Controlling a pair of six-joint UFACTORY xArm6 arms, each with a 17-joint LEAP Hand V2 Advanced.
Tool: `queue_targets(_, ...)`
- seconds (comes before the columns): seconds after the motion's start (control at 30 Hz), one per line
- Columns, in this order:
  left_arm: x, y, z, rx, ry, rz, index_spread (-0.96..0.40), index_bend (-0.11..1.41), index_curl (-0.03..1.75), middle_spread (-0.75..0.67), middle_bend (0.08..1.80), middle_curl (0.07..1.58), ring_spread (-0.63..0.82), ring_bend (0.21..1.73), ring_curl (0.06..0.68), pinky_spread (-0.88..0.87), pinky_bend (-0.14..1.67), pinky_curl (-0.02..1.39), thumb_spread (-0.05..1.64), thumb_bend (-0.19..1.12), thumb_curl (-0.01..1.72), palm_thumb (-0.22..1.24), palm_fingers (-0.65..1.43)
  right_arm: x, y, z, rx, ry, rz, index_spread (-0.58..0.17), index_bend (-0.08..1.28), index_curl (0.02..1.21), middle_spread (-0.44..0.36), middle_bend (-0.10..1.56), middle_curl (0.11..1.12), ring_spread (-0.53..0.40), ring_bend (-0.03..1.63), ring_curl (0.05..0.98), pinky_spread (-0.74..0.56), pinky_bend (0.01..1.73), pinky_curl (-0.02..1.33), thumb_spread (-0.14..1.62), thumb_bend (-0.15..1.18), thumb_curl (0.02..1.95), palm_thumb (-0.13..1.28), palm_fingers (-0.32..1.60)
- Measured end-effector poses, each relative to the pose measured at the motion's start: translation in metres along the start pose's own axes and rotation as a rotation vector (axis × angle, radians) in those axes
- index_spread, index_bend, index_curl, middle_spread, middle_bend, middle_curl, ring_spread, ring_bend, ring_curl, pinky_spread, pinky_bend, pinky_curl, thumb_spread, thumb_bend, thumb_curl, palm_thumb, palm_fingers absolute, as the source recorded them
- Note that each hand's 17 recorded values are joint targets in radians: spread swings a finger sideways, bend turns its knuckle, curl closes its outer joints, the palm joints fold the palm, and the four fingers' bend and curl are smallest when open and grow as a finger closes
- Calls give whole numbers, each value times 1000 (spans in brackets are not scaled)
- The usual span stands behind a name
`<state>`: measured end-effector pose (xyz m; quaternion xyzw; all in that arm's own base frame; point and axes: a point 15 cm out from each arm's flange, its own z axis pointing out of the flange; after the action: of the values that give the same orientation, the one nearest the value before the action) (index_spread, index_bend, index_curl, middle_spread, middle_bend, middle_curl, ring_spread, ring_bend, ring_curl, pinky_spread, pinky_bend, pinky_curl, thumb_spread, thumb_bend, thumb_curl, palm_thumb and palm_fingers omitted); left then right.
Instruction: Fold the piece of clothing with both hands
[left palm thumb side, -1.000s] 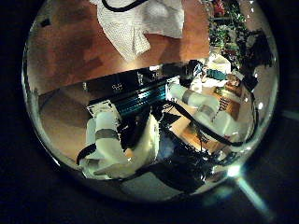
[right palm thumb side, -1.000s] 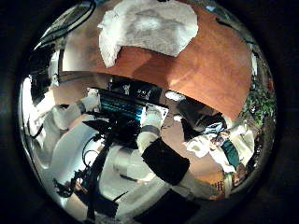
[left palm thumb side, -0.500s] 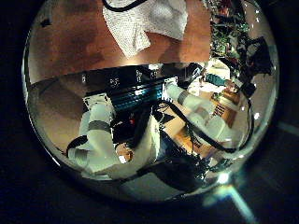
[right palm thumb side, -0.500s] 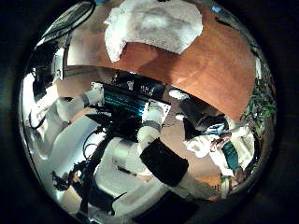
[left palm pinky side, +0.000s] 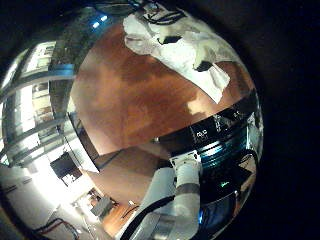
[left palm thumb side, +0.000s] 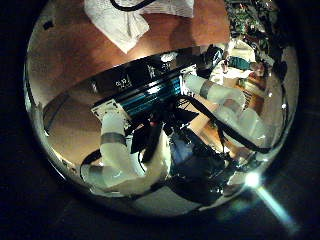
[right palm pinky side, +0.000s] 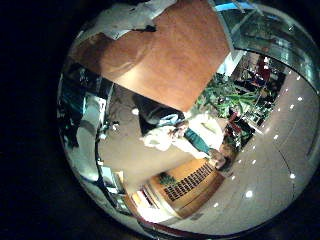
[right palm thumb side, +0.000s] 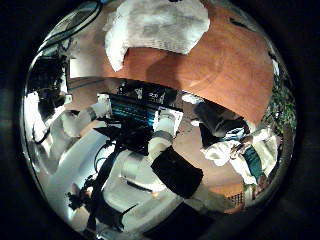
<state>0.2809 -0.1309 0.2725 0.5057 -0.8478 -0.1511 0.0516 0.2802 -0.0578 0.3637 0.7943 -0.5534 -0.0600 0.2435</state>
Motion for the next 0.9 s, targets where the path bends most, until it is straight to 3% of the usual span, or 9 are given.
queue_targets(0.3, -3, -56, 51, 136, -42, 33, 60, 141, 266, 363, 185, 339, 425, 789, 199, 401, 540, 338, 1036, -26, 283, 158, -20, 2, 4, 9, -37, -49, 41, -361, 173, 293, -53, 334, 372, -14, 737, 223, 289, 876, 98, 1333, -11, 225, 426, 220)
queue_targets(0.63, 1, -75, 109, 89, -44, 2, 96, 125, 234, 465, 188, 315, 504, 805, 202, 459, 577, 339, 977, -30, 287, 133, -41, 0, 0, 12, -57, -52, 47, -360, 171, 304, -58, 321, 371, -13, 727, 219, 295, 865, 89, 1336, -11, 222, 431, 238)
queue_targets(0.8, 1, -88, 121, 69, -44, 4, 115, 134, 225, 475, 189, 310, 520, 815, 203, 469, 591, 337, 972, -20, 296, 163, -27, -3, 9, 13, -81, -64, 51, -359, 167, 306, -59, 315, 370, -13, 726, 220, 297, 863, 87, 1336, -11, 221, 431, 242)
queue_targets(0.9, 3, -92, 125, 61, -41, -11, 138, 137, 224, 405, 231, 327, 460, 842, 207, 450, 586, 328, 998, -7, 304, 222, 59, -2, 11, 13, -81, -63, 53, -362, 168, 308, -59, 310, 371, -13, 725, 220, 298, 862, 85, 1336, -11, 220, 431, 243)
